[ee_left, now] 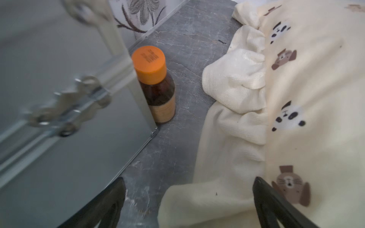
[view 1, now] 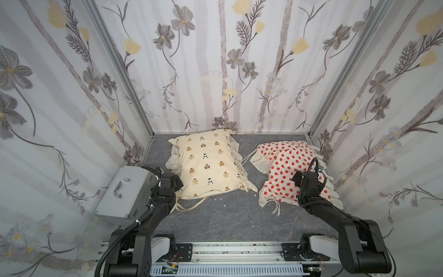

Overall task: Zip up pillowcases
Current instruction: Reset both arms

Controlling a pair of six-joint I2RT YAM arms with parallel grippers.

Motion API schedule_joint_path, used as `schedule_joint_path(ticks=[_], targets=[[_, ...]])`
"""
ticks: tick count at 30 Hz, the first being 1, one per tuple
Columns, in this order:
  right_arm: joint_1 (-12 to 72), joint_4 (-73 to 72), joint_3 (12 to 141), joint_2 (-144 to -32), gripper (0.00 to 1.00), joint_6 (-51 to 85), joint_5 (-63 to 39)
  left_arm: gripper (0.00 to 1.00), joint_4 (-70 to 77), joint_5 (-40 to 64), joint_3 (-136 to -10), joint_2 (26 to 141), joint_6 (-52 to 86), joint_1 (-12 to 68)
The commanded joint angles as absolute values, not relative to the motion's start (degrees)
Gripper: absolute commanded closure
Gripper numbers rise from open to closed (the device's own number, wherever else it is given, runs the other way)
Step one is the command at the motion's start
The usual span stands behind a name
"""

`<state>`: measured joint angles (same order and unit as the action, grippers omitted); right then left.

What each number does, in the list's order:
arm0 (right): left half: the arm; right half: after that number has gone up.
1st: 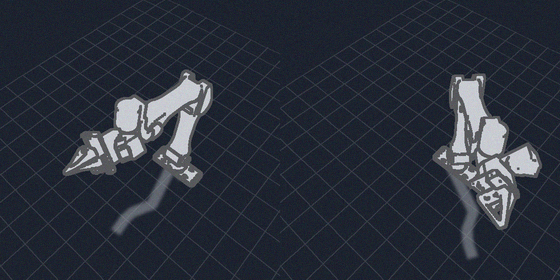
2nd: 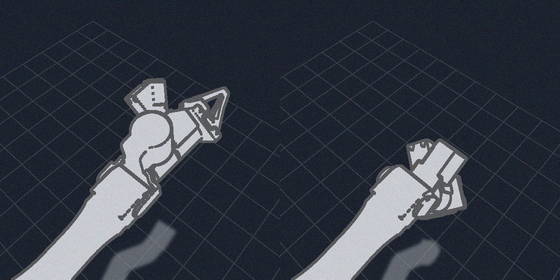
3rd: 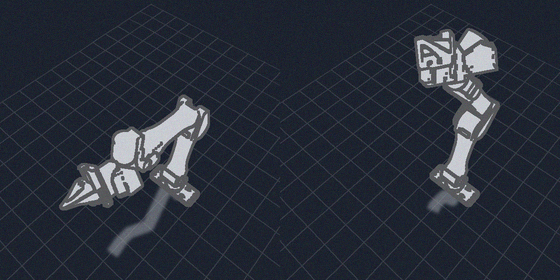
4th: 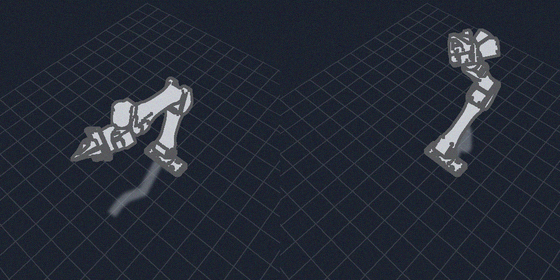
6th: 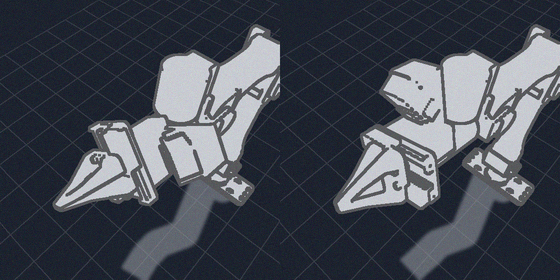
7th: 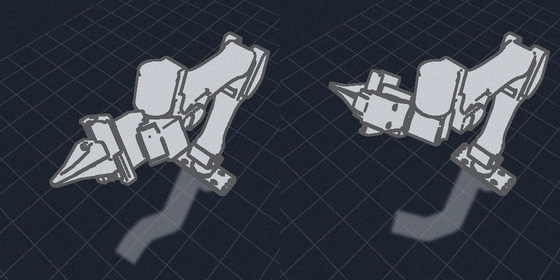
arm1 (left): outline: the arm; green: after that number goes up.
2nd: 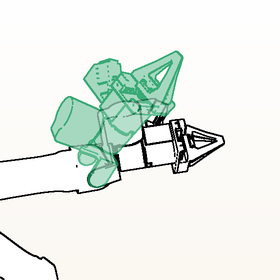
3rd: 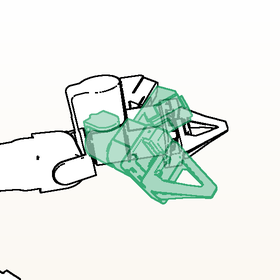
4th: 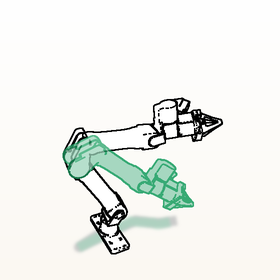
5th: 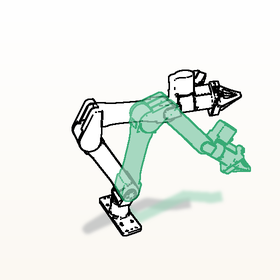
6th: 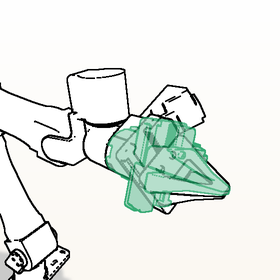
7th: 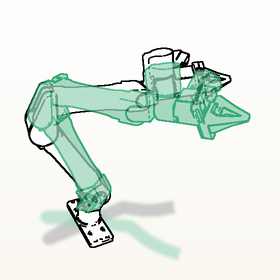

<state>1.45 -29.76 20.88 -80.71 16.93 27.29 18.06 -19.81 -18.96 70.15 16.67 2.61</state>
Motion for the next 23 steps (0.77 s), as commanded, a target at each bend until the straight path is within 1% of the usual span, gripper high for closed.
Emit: schedule_joint_path(ticks=[1, 2, 3, 4, 6, 7, 8, 9, 10, 11, 12, 13, 15, 16, 18, 20, 23], targets=[[-0.58, -56.61, 20.42, -85.03, 0.00, 7.76, 15.55, 0.00, 48.83, -20.88, -16.44, 76.07, 5.84, 3.11], [-1.26, -54.67, 22.20, -86.34, 0.00, 7.41, 12.51, 0.00, 45.87, -17.97, -18.57, 76.73, 4.18, 2.94], [-1.24, -52.00, 23.02, -85.74, 0.00, 7.27, 11.44, 0.00, 46.21, -16.54, -20.03, 78.51, 2.65, 2.90], [-1.24, -54.78, 21.51, -85.12, 0.00, 7.10, 10.75, 0.00, 49.46, -15.09, -20.25, 81.09, 1.68, 2.94], [-1.32, -64.73, 15.56, -84.02, 0.00, 6.10, 8.24, 0.00, 55.06, -15.44, -20.16, 86.71, 2.34, 2.64], [-1.29, -69.80, 12.25, -84.18, 0.00, 5.60, 7.72, 0.00, 57.36, -12.77, -19.54, 88.99, 1.85, 2.47], [-1.36, -81.25, 8.85, -87.01, 0.00, 5.92, 9.57, 0.00, 59.63, -12.03, -19.75, 91.15, 0.75, 2.50], [-1.33, -83.92, 6.68, -86.82, 0.00, 6.42, 10.70, 0.00, 54.90, -11.95, -20.86, 90.01, 1.34, 2.48], [-1.32, -81.04, 6.00, -84.33, 0.00, 6.41, 10.14, 0.00, 53.12, -10.80, -21.86, 89.60, 2.19, 1.62], [-1.23, -79.79, 6.09, -83.50, 0.00, 6.18, 9.36, 0.00, 56.14, -10.56, -20.97, 90.43, 2.32, 1.15], [-1.27, -81.07, 6.28, -84.65, 0.00, 6.03, 9.47, 0.00, 53.90, -10.60, -21.26, 89.77, 2.72, 1.14], [-1.23, -82.97, 7.11, -86.73, 0.00, 6.19, 10.13, 0.00, 54.67, -10.86, -21.26, 89.90, 2.57, 1.14], [-1.25, -72.79, 10.59, -85.09, 0.00, 6.26, 9.81, 0.00, 53.90, -10.71, -21.33, 89.74, 2.67, 1.14], [-1.17, -70.48, 11.99, -84.96, 0.00, 5.52, 7.87, 0.00, 55.16, -10.84, -21.17, 90.09, 2.49, 1.14], [-1.18, -74.84, 11.56, -87.07, 0.00, 3.76, 3.28, 0.00, 54.46, -10.96, -21.14, 89.76, 2.63, 1.14], [-1.31, -71.59, 12.64, -86.57, 0.00, 4.06, 3.22, 0.00, 55.12, -11.10, -20.97, 89.98, 2.49, 1.32], [-1.33, -73.60, 11.73, -86.51, 0.00, 3.89, 3.23, 0.00, 54.26, -9.75, -21.42, 90.01, 1.73, 1.38]])
